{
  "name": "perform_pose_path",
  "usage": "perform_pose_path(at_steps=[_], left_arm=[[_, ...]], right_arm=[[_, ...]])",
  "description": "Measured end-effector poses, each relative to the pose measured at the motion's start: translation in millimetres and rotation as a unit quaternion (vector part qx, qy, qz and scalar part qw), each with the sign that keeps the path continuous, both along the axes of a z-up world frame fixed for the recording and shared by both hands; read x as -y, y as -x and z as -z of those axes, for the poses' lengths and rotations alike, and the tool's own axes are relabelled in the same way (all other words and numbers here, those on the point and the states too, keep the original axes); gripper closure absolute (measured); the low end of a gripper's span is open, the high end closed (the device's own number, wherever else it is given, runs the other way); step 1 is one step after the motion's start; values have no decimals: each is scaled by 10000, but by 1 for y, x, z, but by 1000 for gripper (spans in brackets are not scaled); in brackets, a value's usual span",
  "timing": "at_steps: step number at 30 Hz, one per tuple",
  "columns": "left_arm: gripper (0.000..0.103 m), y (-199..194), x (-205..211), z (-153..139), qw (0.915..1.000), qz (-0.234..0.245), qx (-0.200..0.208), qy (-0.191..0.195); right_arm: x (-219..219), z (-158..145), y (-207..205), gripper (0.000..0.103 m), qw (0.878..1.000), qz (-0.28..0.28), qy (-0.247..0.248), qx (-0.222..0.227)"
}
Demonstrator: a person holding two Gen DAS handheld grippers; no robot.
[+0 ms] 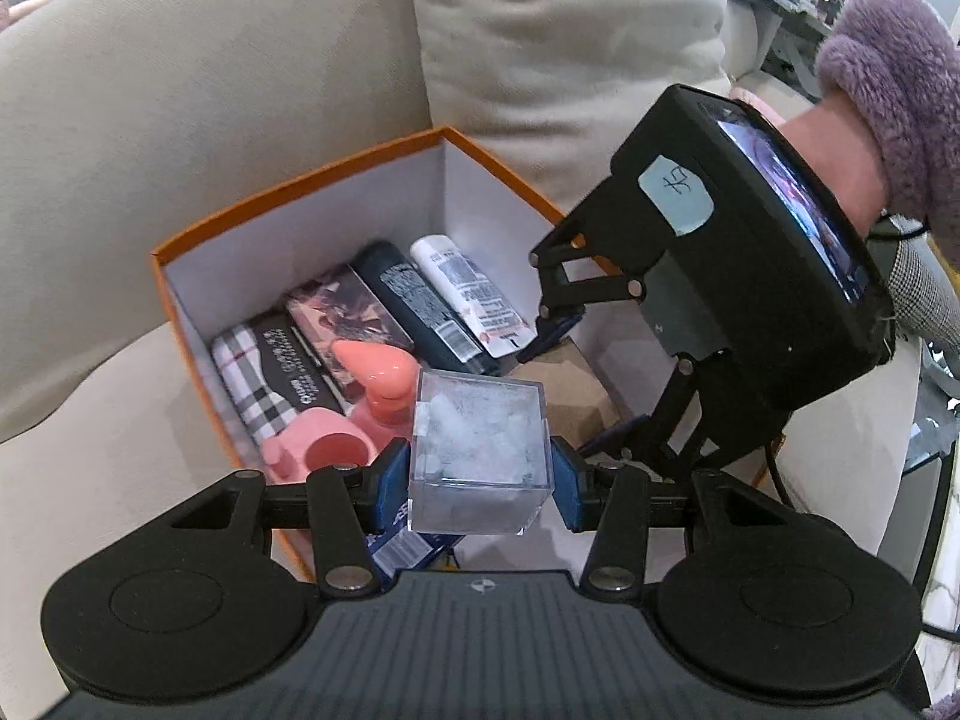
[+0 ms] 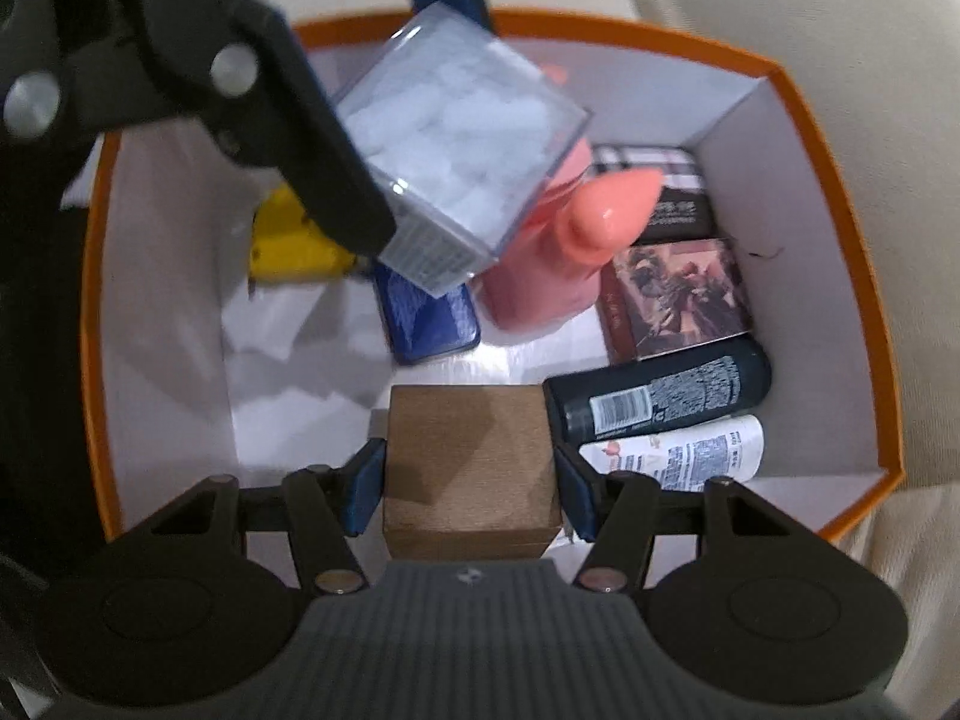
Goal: Organize rigid objects
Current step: 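Carry the clear cube and brown box over the orange box with both grippers, then lower the brown box and open the right gripper while the left releases the clear cube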
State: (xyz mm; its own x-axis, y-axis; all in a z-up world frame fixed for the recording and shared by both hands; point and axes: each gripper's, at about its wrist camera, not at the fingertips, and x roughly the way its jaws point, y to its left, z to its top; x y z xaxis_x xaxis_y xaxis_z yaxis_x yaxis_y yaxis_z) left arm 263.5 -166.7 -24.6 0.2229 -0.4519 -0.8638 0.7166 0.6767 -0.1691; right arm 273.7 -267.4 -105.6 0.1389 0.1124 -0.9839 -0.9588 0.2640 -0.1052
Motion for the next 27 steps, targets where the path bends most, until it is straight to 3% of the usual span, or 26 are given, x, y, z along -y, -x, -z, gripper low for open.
perform_pose_path(at_steps=[10, 18, 22, 27], left_arm=[[48, 3, 19, 19, 9996, 215, -92, -184], [48, 10, 43, 43, 9973, 505, -390, -376], [48, 9, 54, 60, 9952, 368, -768, -489], [48, 0, 59, 75, 9903, -274, -1258, -528]], right_arm=[[9, -2, 11, 39, 9982, -287, 212, 481], [22, -38, 11, 39, 9978, 355, -291, 473], [28, -48, 19, 39, 9955, 616, -428, 580], [31, -49, 22, 39, 9952, 670, -318, 639]])
